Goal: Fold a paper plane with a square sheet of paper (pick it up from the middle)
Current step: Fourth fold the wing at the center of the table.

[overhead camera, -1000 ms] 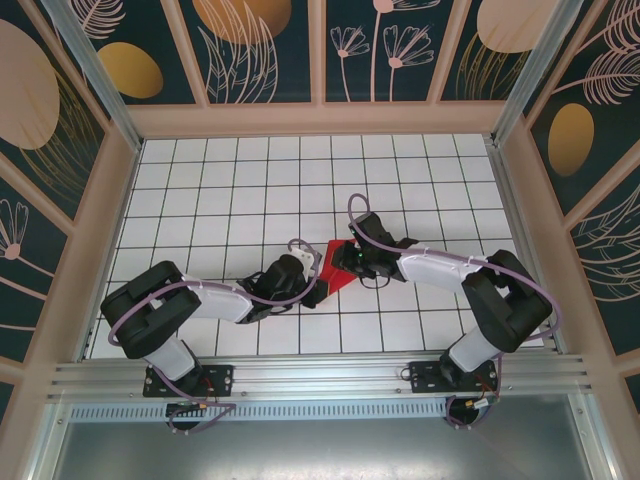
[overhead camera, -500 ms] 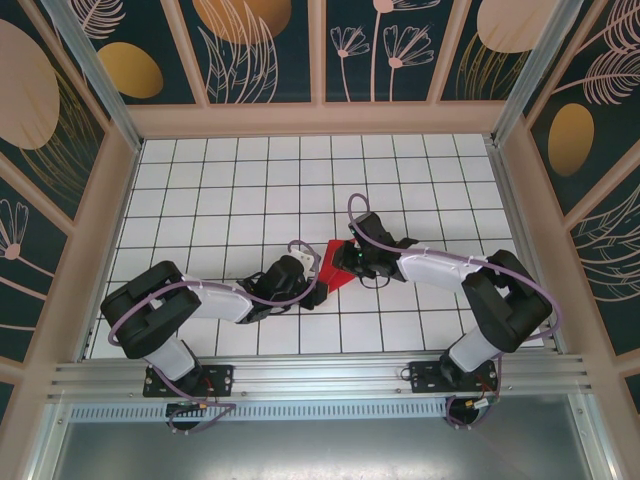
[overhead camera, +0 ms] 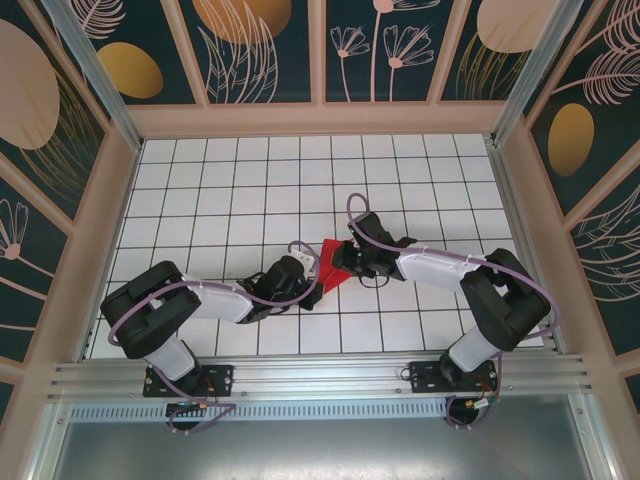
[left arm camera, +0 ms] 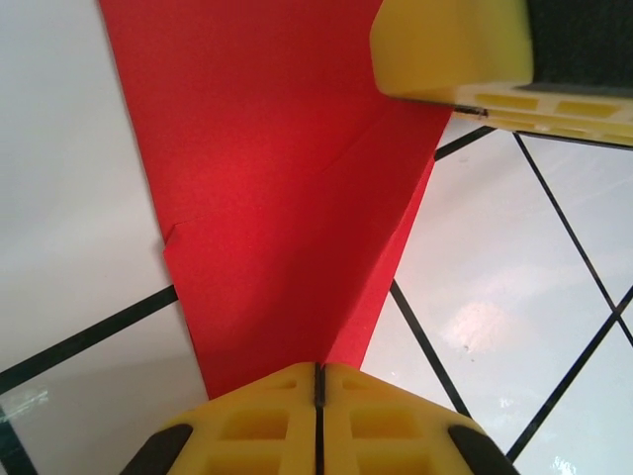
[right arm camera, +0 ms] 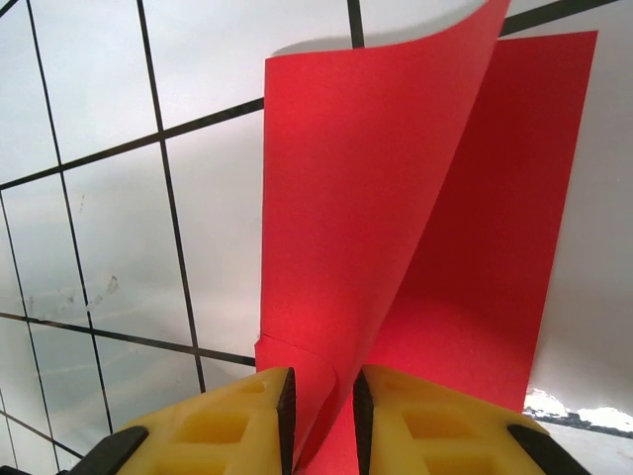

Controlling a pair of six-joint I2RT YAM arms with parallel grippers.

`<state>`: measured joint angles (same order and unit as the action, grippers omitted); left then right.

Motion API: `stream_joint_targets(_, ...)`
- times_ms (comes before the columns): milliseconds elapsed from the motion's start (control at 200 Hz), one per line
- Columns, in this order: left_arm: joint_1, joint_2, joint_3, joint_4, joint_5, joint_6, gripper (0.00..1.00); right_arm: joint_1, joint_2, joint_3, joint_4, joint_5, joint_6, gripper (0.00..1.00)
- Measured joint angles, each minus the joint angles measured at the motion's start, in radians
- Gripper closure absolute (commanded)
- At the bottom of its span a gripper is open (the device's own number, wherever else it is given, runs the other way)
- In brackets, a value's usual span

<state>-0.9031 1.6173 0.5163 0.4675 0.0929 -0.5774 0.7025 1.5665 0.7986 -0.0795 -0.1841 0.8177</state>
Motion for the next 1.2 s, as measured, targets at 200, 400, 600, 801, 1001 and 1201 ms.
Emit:
stream_joint_targets(200,0.0,-0.001,-0.001,0.001,0.0,-0.003,1.0,0.0,0.0,0.001,0.0,0.0,-0.005,0.7)
stream_joint_targets(400,0.026,-0.013,-0.045,0.072,0.033,-0.047,1.0,0.0,-0.008,0.002,0.0,0.0,-0.037,0.6)
stream_joint_targets(600,0.093,-0.014,-0.105,0.208,0.145,-0.124,1.0,-0.004,-0.085,-0.005,0.016,-0.016,-0.064,0.64)
stream_joint_targets(801,0.127,0.008,-0.131,0.329,0.221,-0.196,1.0,-0.022,-0.114,-0.027,0.08,-0.091,-0.084,0.79)
stream_joint_targets(1001,0.129,0.055,-0.146,0.395,0.244,-0.244,1.0,-0.022,-0.052,-0.027,0.136,-0.173,-0.098,0.88)
stream_joint_targets(1201,0.131,0.076,-0.173,0.424,0.24,-0.282,1.0,-0.022,0.021,-0.014,0.144,-0.206,-0.105,0.88)
